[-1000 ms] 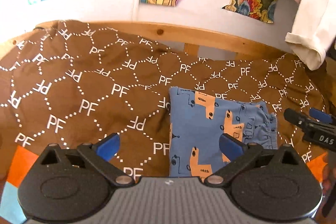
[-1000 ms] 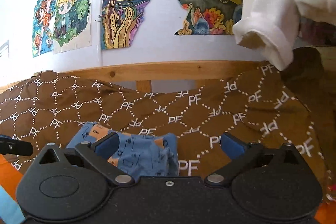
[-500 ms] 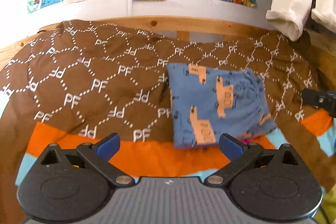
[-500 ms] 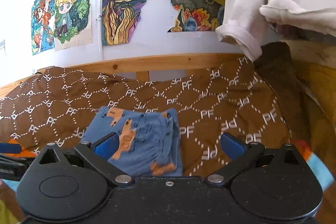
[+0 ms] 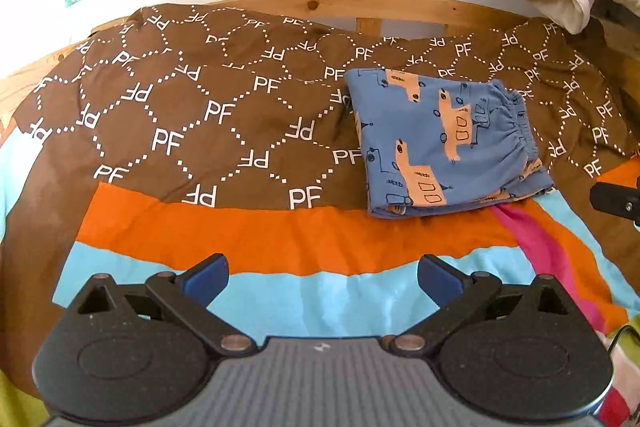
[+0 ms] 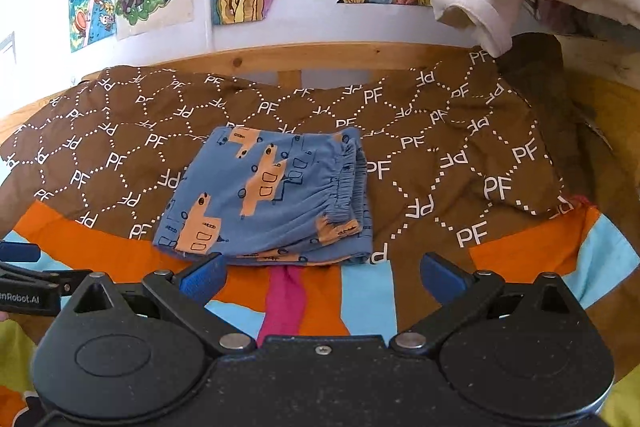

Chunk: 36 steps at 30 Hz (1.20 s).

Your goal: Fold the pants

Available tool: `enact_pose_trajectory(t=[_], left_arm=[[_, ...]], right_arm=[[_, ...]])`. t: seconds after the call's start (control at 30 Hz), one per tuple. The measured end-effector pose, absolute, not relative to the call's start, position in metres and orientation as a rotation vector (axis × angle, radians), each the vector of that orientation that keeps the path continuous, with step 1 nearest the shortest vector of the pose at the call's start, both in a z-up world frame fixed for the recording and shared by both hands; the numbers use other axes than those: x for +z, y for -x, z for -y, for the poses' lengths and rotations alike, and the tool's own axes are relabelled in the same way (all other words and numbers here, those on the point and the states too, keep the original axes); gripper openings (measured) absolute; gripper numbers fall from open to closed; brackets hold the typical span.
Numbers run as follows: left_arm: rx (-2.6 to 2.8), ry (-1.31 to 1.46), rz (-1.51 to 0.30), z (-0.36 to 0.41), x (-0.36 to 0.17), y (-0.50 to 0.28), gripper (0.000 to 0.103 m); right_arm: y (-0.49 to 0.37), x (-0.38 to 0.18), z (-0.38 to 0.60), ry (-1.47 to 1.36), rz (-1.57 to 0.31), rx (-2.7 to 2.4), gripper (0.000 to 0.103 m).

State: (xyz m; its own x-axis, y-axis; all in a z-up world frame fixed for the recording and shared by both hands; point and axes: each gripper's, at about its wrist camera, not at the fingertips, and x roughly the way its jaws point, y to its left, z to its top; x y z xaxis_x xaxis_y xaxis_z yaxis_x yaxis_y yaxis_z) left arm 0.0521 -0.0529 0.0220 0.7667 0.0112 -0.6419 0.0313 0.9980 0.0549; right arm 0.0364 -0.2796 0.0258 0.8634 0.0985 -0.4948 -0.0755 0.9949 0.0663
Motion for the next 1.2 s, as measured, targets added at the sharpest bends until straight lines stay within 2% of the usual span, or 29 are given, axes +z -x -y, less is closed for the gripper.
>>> enact_pose_trajectory(t=[1.2], left_arm=[[-0.032, -0.095, -0.709, 0.0581, 0.0254, -0.0501, 0.103]], right_arm=[[-0.042, 0.0233, 0.2814, -0.067, -0.563, 0.099, 0.102]])
